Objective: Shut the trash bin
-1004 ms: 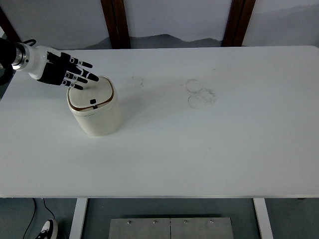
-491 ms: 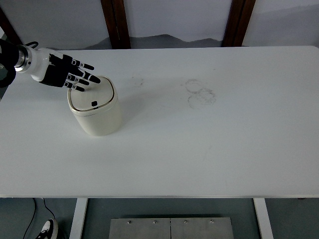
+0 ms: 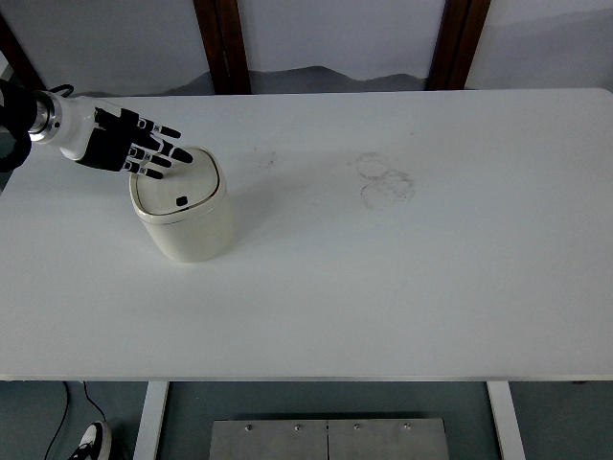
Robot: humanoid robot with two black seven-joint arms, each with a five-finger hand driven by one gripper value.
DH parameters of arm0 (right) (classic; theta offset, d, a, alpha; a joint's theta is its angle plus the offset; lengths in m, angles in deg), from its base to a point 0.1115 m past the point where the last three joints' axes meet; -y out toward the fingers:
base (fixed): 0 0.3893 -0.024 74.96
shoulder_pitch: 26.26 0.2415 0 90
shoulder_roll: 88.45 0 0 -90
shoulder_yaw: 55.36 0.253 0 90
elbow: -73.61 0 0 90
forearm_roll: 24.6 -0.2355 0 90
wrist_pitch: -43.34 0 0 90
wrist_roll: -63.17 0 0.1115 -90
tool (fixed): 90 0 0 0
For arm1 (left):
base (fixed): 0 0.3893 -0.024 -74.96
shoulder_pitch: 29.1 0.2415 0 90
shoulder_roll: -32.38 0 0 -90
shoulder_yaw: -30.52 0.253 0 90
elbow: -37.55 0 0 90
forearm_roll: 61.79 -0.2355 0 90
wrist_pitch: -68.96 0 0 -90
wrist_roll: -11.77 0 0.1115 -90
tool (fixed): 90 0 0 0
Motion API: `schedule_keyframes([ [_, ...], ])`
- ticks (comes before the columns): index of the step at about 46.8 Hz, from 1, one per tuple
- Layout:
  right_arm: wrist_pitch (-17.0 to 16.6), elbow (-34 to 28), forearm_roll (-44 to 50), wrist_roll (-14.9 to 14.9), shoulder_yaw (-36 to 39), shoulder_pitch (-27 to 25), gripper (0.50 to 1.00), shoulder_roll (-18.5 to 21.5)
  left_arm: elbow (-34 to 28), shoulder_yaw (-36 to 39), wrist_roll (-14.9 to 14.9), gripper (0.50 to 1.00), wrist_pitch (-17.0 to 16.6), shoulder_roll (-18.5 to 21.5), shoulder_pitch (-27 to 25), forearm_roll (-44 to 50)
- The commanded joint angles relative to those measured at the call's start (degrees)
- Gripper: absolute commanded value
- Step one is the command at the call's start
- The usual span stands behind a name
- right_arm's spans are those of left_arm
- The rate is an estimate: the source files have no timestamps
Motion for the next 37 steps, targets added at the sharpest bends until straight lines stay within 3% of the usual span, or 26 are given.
schedule_keyframes([
  [1,-0.1,0.0,0.0,0.0,0.0,-0.1,0.995,0.0,0.0,0.0,0.0,1.000,0.0,0.0,0.0,0.0],
  [18,0.0,0.0,-0.1,0.0,0.0,-0.1,0.995,0.0,0.1,0.0,0.0,1.000,-0.3,0.0,-0.6,0.2],
  [37,0.0,0.0,-0.2,-0.1,0.0,-0.1,0.995,0.0,0.5,-0.2,0.1,1.000,-0.5,-3.0,-1.3,0.2],
])
